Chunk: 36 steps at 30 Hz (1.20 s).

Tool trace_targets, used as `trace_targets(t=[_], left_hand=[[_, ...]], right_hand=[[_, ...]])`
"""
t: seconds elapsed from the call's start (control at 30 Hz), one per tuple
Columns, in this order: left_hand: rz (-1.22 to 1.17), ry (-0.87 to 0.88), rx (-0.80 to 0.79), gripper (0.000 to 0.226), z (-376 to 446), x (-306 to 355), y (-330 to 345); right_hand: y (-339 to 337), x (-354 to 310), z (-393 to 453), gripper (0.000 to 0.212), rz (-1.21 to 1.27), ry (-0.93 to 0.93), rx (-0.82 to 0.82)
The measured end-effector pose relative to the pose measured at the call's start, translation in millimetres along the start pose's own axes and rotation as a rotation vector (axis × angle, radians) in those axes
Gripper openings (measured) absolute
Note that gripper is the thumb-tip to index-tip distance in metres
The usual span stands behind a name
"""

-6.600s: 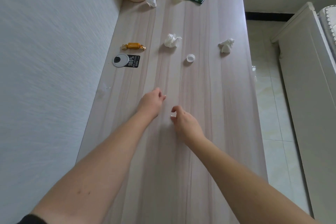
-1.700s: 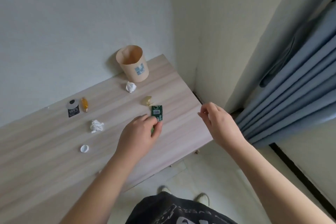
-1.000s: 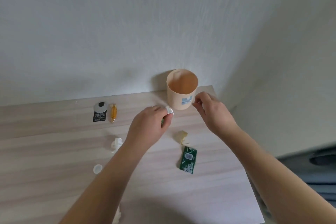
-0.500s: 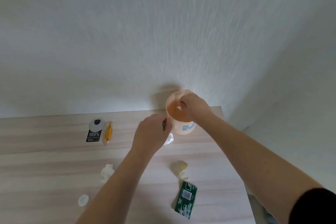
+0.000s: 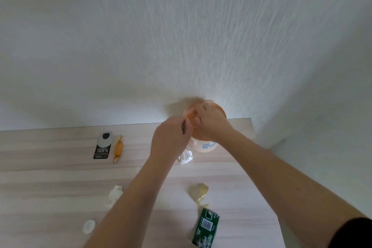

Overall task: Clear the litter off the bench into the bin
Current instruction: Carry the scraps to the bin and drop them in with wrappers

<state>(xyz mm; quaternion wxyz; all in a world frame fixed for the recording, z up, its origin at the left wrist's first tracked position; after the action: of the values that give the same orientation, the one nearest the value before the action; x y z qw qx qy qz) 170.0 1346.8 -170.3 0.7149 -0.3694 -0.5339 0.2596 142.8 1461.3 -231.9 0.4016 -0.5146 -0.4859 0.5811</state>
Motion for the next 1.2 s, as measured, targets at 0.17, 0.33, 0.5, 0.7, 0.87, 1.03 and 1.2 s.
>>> trace_targets(t=[0.17, 0.33, 0.5, 0.7, 0.87, 1.03, 1.2], left_hand=[[-0.081, -0.042, -0.024, 0.034, 13, -1, 11], [-0.257, -0.043, -0.050, 0.016, 28, 5, 23], [-0.179, 0.103, -0.163, 0.020, 41, 22, 50], [0.033, 0.244, -0.483, 0.030, 46, 30, 103], [0.169, 0.365, -0.472, 0.024, 40, 37, 106], [0.007, 0.410, -0.276, 0.023, 19, 48, 65], [-0.075, 0.360, 0.081, 0.008, -21, 30, 7]], right_hand=[[5, 4, -4, 0.035, 0.126, -0.001, -0.032], [-13, 3, -15, 0.034, 0.222, -0.047, 0.042], [-45, 31, -39, 0.026, 0.204, 0.091, 0.247], [-62, 43, -98, 0.011, 0.102, 0.125, 0.423], [-47, 39, -133, 0.015, 0.062, 0.120, 0.379], [-21, 25, -162, 0.017, 0.136, 0.080, 0.305], [61, -20, -177, 0.030, 0.208, -0.019, -0.033]])
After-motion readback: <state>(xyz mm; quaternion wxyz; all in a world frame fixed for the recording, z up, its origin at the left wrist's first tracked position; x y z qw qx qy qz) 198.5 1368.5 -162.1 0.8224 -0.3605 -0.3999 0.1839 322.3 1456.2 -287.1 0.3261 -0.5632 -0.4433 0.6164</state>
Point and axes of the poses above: each hand's wrist, its own z-axis towards the middle knuckle, its own y-axis out of the palm, x = y × z, the point moved 10 cm from there along z, towards the middle knuckle, and after that the axes turned 10 degrees about -z, right-handed, at the moved point
